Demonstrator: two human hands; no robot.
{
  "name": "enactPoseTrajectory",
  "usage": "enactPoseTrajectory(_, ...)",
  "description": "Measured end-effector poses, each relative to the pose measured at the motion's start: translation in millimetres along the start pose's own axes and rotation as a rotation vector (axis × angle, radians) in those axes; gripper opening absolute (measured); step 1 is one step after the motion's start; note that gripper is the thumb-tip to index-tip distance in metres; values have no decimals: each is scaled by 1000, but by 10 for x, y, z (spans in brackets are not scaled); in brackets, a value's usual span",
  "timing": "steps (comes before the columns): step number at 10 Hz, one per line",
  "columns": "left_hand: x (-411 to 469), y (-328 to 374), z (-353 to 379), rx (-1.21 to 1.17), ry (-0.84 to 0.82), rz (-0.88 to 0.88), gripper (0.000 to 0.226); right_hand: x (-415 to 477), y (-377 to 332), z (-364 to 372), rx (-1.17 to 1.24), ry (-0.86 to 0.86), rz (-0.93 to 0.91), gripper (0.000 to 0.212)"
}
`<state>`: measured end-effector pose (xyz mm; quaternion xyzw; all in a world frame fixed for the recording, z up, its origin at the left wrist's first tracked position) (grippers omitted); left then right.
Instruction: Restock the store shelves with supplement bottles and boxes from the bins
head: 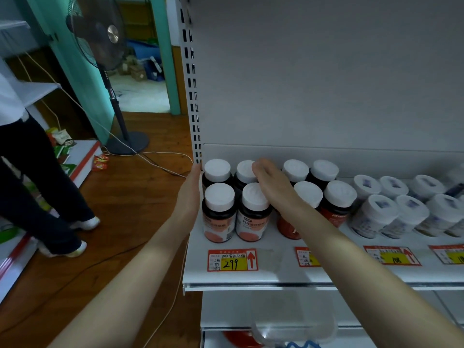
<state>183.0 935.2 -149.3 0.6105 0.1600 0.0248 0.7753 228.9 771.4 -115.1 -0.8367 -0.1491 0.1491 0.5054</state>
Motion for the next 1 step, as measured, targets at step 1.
enactPoseTrajectory(1,62,219,-41,226,29,115,50,-89,-174,-80,-90,69,-95,31)
Point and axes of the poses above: each hand's wrist, its own x-axis towards the middle knuckle, its own z-axis out of the palm, y = z × x, the point moved 4 cm from there along x, towards the middle knuckle, and after that the axes turned 8 degrees about -y, right-handed, at the moved point
